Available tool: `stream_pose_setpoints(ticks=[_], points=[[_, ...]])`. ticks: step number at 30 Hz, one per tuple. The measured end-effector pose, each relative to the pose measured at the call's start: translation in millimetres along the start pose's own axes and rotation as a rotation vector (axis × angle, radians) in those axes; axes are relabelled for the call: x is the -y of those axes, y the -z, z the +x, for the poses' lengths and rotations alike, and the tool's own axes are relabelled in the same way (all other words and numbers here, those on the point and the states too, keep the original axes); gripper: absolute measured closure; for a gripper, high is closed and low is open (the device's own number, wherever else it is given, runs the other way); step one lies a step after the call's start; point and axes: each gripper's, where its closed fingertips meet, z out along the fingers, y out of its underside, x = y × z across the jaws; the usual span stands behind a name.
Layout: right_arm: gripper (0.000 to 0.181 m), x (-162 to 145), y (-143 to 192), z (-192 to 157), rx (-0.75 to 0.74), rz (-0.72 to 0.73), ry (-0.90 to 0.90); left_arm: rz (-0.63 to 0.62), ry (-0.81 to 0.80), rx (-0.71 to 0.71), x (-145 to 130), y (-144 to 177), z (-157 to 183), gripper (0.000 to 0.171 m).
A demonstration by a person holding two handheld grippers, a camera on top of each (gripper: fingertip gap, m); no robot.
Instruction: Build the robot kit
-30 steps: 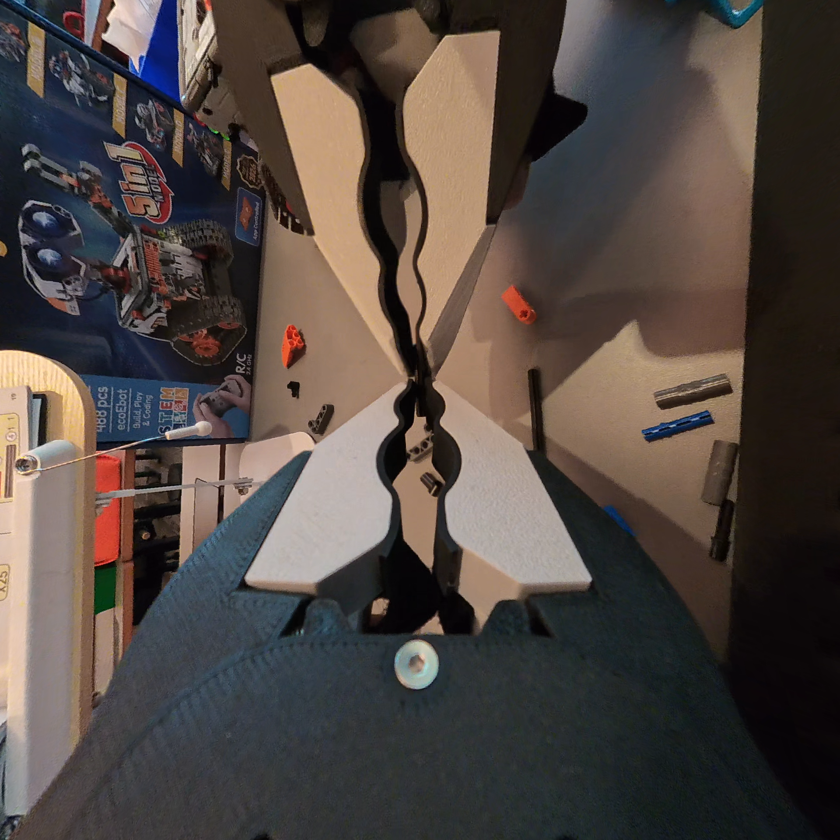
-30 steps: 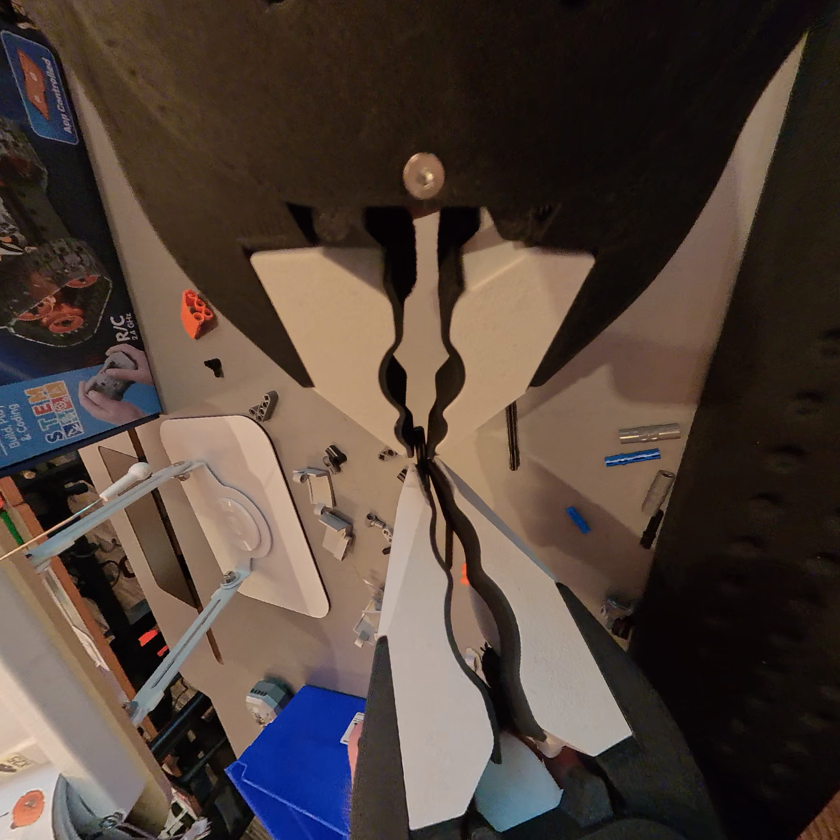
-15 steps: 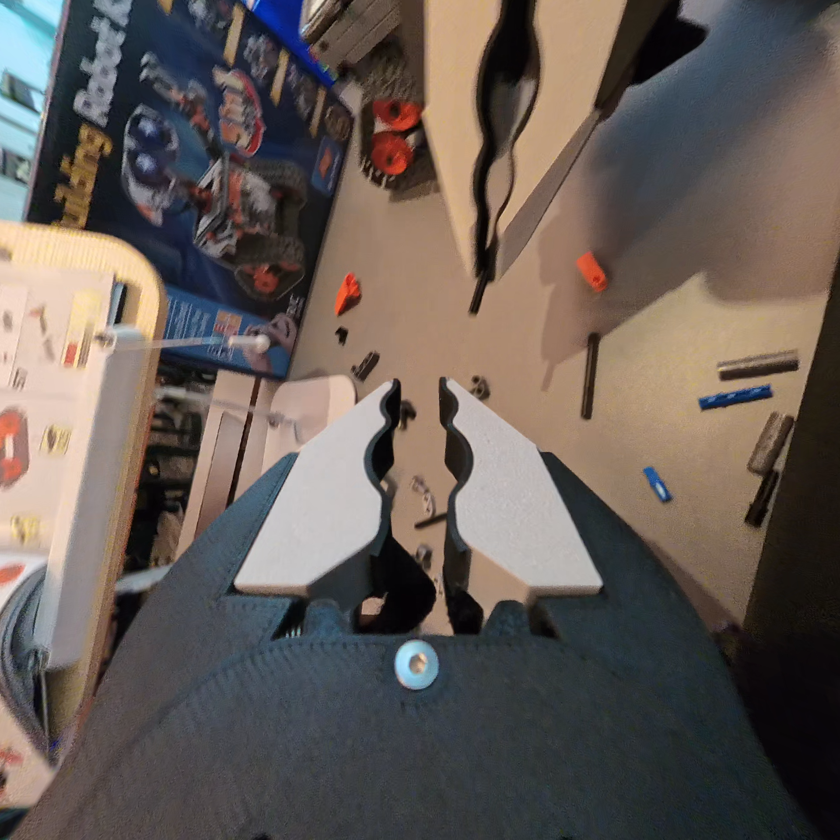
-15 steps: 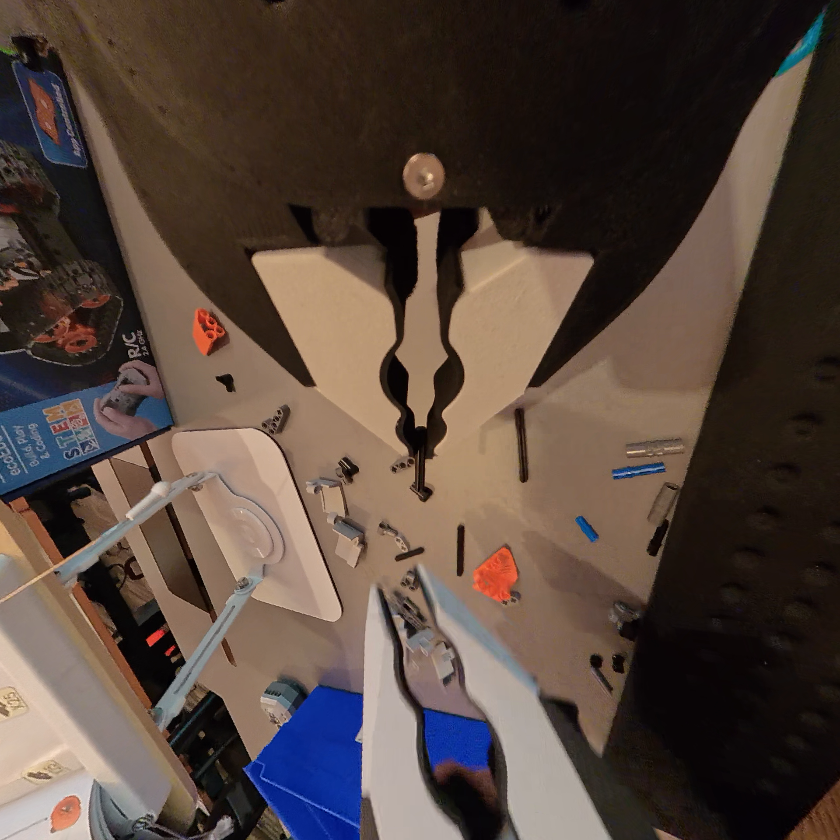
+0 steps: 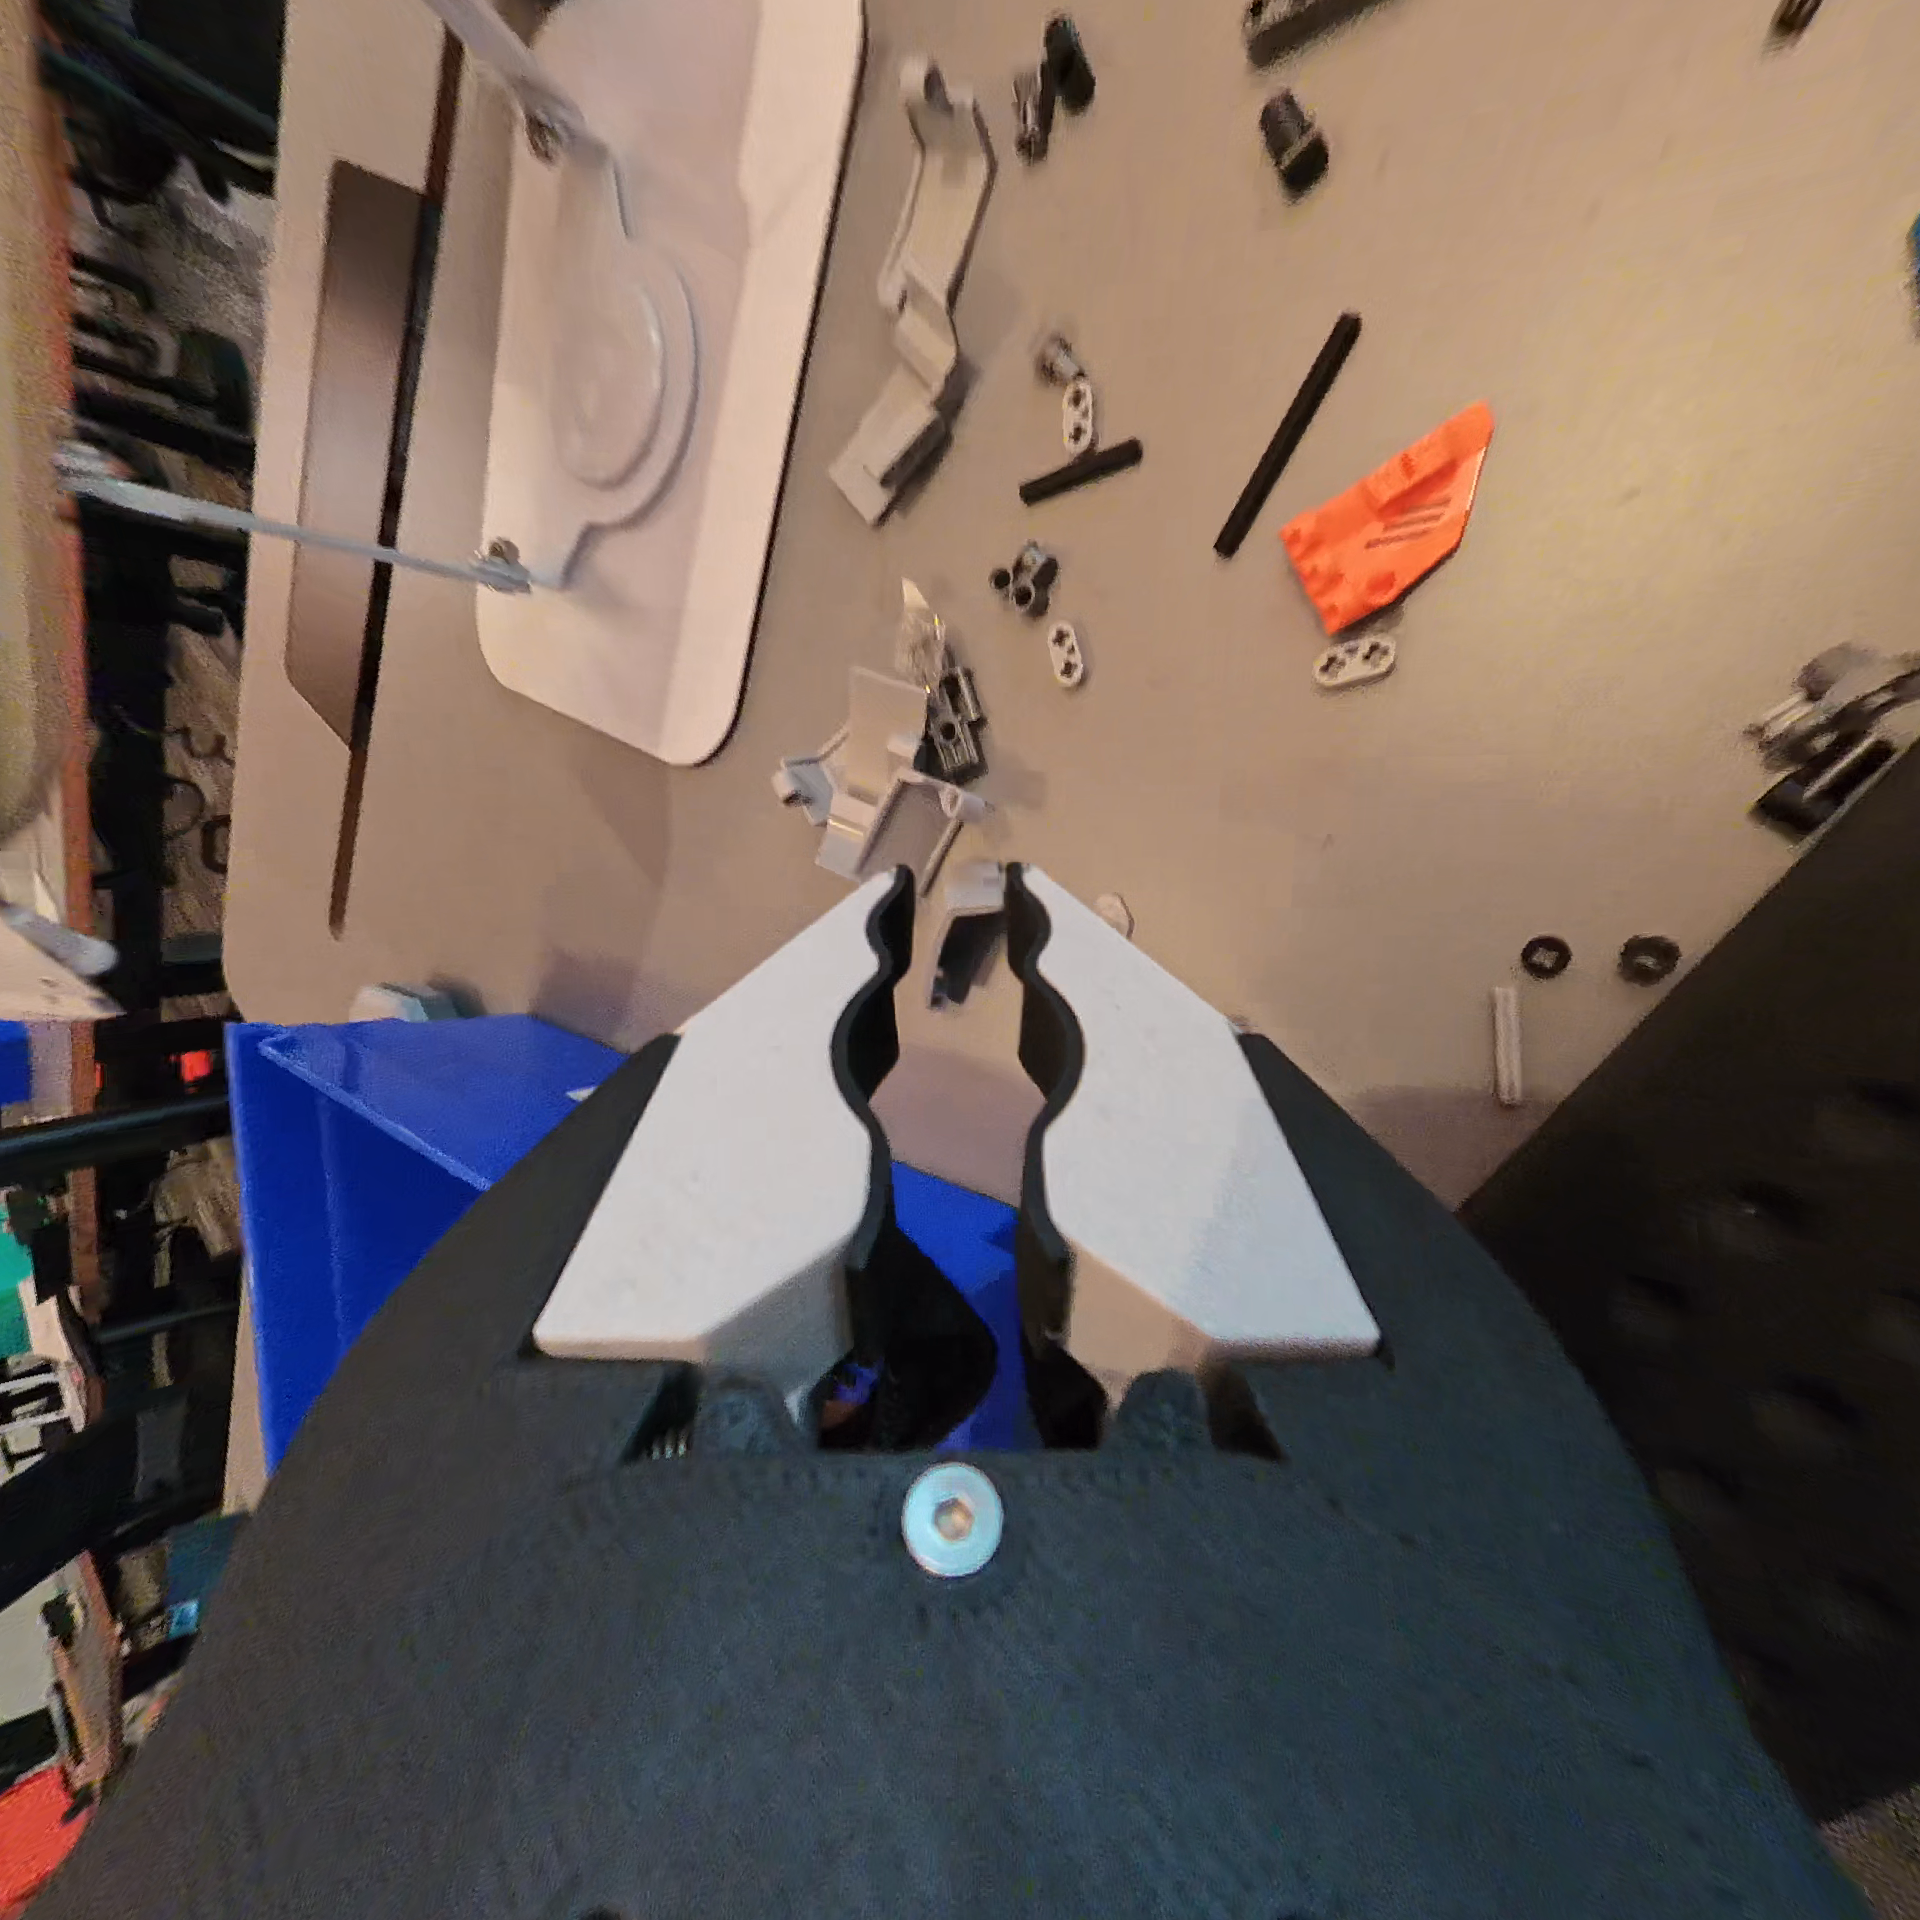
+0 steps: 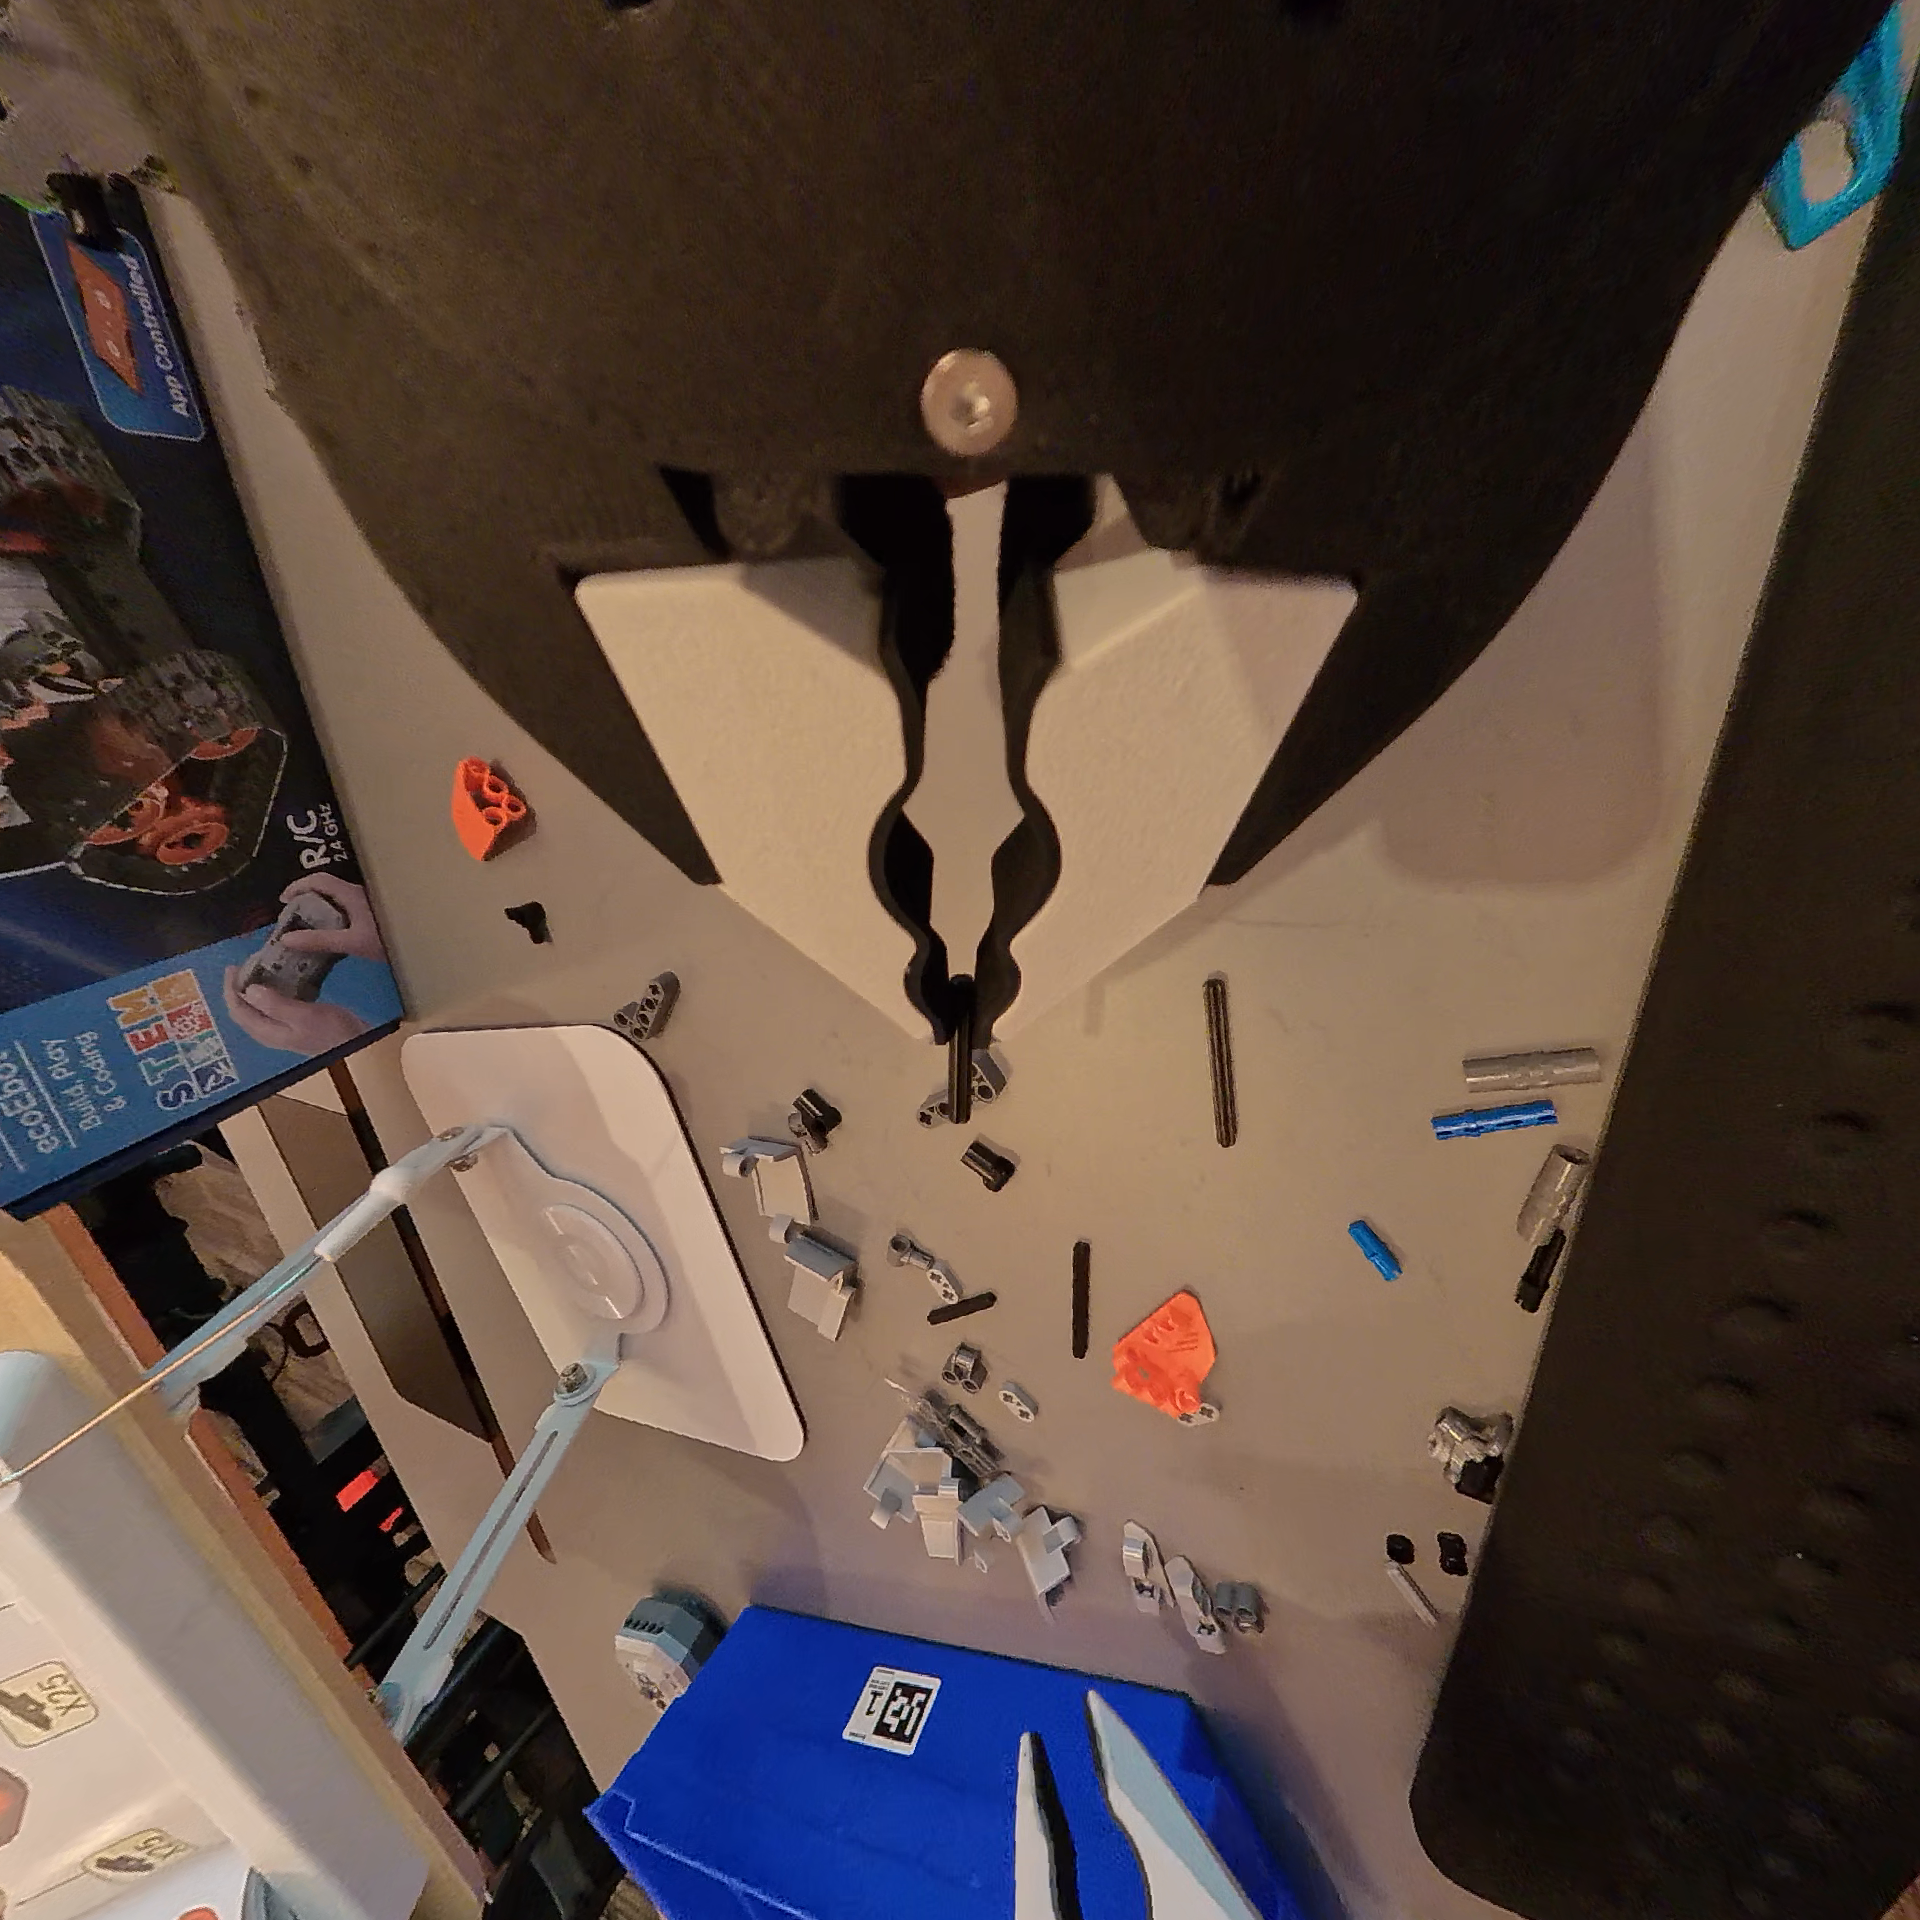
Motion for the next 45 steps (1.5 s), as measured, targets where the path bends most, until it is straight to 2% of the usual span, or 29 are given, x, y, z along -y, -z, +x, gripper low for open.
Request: stream_pose_setpoints(ticks=[8, 14, 19, 27, 30, 34, 36, 40, 45], points=[[0.18, -3, 0, -2, 0.008, -0.006, 0.002, -0.169, 0.014, -0.141, -34, -6, 26, 0.15], [0.18, -4, 0, -4, 0.014, -0.01, 0.008, -0.284, 0.021, -0.177, -55, -13, 38, 0.151], [0.181, -5, 0, -4, 0.016, -0.008, 0.006, -0.347, 0.041, -0.207, -72, -19, 41, 0.16], [0.18, -8, -1, -4, 0.022, -0.014, 0.002, -0.259, 0.063, -0.274, -56, -17, 55, 0.161], [0.18, -9, -2, -4, 0.024, -0.019, 0.003, -0.198, 0.068, -0.309, -38, -17, 66, 0.161], [0.18, -8, -1, -5, 0.023, -0.017, 0.005, -0.048, 0.09, -0.397, 3, -18, 92, 0.16], [0.18, -8, -1, -4, 0.02, -0.017, 0.008, 0.003, 0.087, -0.374, 15, -18, 91, 0.155], [0.18, -7, 1, -4, 0.017, -0.014, 0.009, 0.033, 0.121, -0.333, 18, -12, 77, 0.152], [0.18, -7, 0, -5, 0.018, -0.017, 0.011, -0.011, 0.065, -0.343, 14, -10, 82, 0.15]])
